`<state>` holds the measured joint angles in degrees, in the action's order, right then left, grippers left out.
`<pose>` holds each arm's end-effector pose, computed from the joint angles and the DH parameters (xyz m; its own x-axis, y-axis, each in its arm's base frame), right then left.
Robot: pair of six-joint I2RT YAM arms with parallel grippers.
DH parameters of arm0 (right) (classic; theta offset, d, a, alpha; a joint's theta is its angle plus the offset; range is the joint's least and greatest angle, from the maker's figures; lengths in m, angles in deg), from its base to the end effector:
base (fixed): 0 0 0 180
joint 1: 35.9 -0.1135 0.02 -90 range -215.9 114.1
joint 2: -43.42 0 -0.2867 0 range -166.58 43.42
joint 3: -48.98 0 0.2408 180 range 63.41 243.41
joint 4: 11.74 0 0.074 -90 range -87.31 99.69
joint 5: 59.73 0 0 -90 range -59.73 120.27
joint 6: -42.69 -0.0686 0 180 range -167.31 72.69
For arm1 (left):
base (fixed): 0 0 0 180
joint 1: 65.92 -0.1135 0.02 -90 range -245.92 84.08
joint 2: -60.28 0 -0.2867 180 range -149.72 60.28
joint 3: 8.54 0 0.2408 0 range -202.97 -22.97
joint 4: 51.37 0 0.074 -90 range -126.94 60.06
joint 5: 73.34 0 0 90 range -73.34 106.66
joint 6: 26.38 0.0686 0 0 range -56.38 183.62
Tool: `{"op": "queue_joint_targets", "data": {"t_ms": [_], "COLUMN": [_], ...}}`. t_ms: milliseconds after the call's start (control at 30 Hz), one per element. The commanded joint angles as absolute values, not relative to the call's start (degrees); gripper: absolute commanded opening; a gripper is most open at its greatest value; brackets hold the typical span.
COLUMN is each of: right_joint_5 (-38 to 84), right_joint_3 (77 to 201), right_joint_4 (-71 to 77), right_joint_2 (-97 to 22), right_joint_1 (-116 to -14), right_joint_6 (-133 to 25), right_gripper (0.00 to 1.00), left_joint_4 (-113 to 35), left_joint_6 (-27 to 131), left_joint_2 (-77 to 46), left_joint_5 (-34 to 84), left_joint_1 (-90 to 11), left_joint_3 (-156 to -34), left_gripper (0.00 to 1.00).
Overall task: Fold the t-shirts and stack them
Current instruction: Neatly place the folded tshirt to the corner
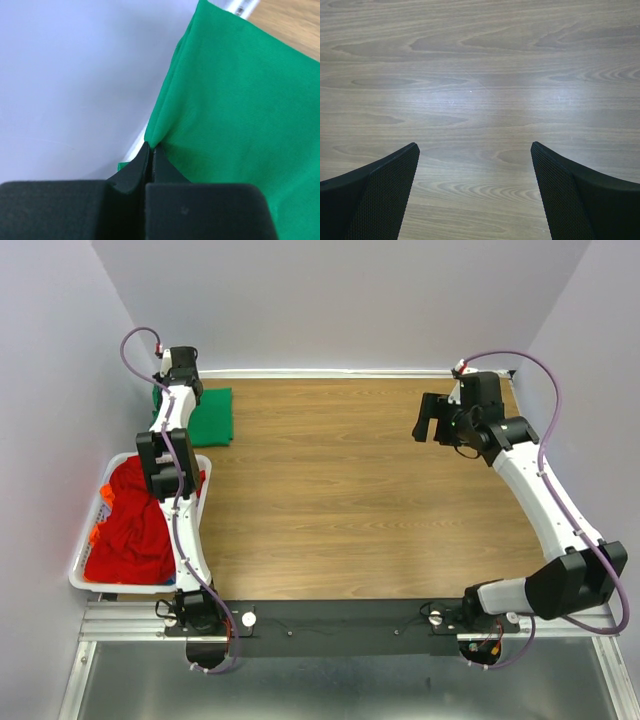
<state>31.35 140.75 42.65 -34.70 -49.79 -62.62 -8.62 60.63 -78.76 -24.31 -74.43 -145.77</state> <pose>0.2945 0.0715 0.3578 -0.6708 0.1061 -0.7340 -0.0508 0.9808 0.1882 0.5539 0.1284 0.2056 -0.6631 -0.1390 -0.7355 -0.6092 0.6713 0.4223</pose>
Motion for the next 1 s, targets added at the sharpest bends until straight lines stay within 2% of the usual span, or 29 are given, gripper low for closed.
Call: {"op": "queue_joint_targets", "data": {"t_ms": [0, 133, 200, 300, 333, 367, 533, 833, 967], "right_joint_5": [33.1, 33.2, 33.2, 33.0, 32.9, 33.0, 34.0, 42.3, 47.3], "right_joint_3": [142.9, 143.1, 143.0, 142.9, 142.9, 142.9, 142.7, 139.7, 138.2], "right_joint_4": [43.1, 43.0, 43.0, 43.0, 43.0, 43.0, 43.0, 43.1, 43.2], "right_joint_2": [-35.7, -35.9, -36.0, -36.0, -35.9, -35.9, -34.6, -26.7, -21.5], "right_joint_1": [-50.1, -50.1, -50.1, -50.1, -50.1, -50.1, -50.1, -50.1, -50.1], "right_joint_6": [-62.0, -62.0, -62.0, -62.2, -62.3, -62.3, -62.7, -65.5, -66.4], "right_gripper": [0.99, 0.99, 0.99, 0.99, 0.99, 0.99, 0.99, 1.0, 1.0], "left_joint_4": [-12.2, -12.5, -12.7, -12.6, -12.7, -12.8, -12.6, -10.8, -9.6], "left_joint_6": [62.6, 62.6, 62.8, 62.5, 62.2, 62.0, 60.2, 54.3, 51.1], "left_joint_2": [-79.5, -80.6, -81.1, -80.5, -80.2, -79.7, -75.6, -61.0, -52.1], "left_joint_5": [-30.4, -30.5, -30.5, -30.5, -30.1, -29.9, -26.8, -13.1, -9.5], "left_joint_1": [-75.6, -76.0, -76.0, -76.0, -76.0, -76.0, -76.1, -73.0, -68.0], "left_joint_3": [-146.1, -147.1, -147.4, -147.4, -147.3, -147.1, -145.8, -140.0, -136.5], "left_gripper": [0.0, 0.0, 0.04, 0.23, 0.41, 0.49, 0.78, 0.88, 0.89]}}
